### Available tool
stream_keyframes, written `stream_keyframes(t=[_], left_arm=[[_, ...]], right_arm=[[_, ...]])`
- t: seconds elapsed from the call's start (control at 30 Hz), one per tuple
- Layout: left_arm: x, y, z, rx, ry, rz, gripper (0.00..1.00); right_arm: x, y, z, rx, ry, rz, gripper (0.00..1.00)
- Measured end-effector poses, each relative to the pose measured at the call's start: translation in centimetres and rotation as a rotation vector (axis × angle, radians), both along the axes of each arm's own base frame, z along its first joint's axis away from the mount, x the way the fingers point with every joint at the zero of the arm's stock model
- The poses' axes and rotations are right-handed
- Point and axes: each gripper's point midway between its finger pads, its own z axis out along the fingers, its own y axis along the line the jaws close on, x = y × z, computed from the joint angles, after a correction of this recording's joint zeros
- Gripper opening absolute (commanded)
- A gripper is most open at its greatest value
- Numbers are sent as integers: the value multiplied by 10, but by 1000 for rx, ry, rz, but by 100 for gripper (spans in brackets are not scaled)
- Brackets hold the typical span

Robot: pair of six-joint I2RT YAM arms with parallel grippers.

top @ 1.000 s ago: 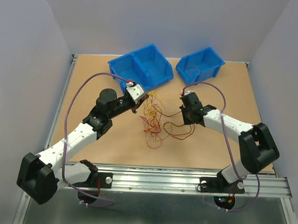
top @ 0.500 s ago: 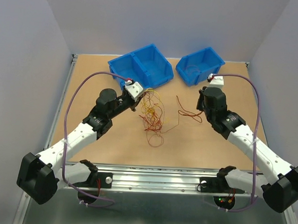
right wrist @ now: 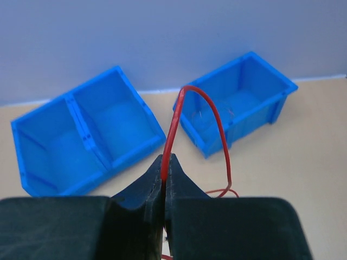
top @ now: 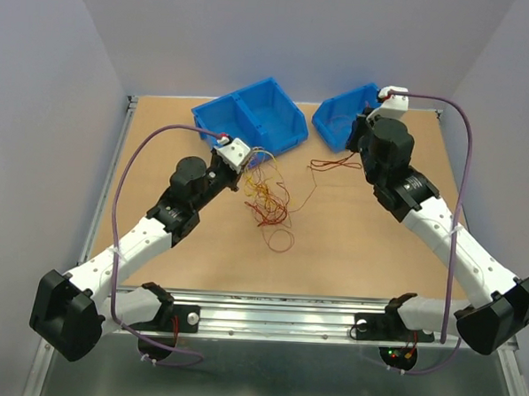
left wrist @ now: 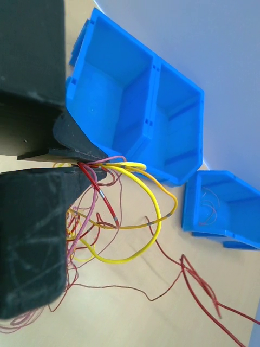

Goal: Untangle the cables

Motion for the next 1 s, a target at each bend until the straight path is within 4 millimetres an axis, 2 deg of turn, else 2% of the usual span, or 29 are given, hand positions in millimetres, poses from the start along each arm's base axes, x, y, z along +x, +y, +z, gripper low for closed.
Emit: stream_keyframes(t=[0.07, 0.1, 0.17, 0.3, 0.4, 0.5, 0.63, 0.73, 0.8, 1.0], left_arm=[[1, 2, 3, -4, -10, 6, 12], [0, 2, 5, -5, -17, -5, 19], [-8, -4, 9, 7, -44, -76, 24], [-38, -19, 10, 42, -106, -258, 25], [-55, -25, 9, 75, -150, -350, 24], [-67, -28, 0, 130, -179, -429, 24], [-84, -31, -20, 218, -178, -535, 24], [-92, -31, -31, 253, -180, -578, 24], [-94, -31, -36, 267, -176, -591, 24], [-92, -30, -39, 278, -173, -585, 23]], right_arm=[[5, 3, 18, 30, -58, 2, 1], [9, 6, 27, 40, -85, 11, 1], [21, 18, 39, 55, -119, 36, 1], [50, 44, 53, 75, -157, 79, 1], [80, 70, 67, 96, -190, 121, 1], [113, 95, 80, 118, -225, 147, 0], [143, 115, 90, 142, -266, 157, 1], [169, 130, 83, 157, -281, 148, 1], [180, 135, 73, 154, -272, 141, 0], [214, 153, 9, 113, -196, 129, 1]])
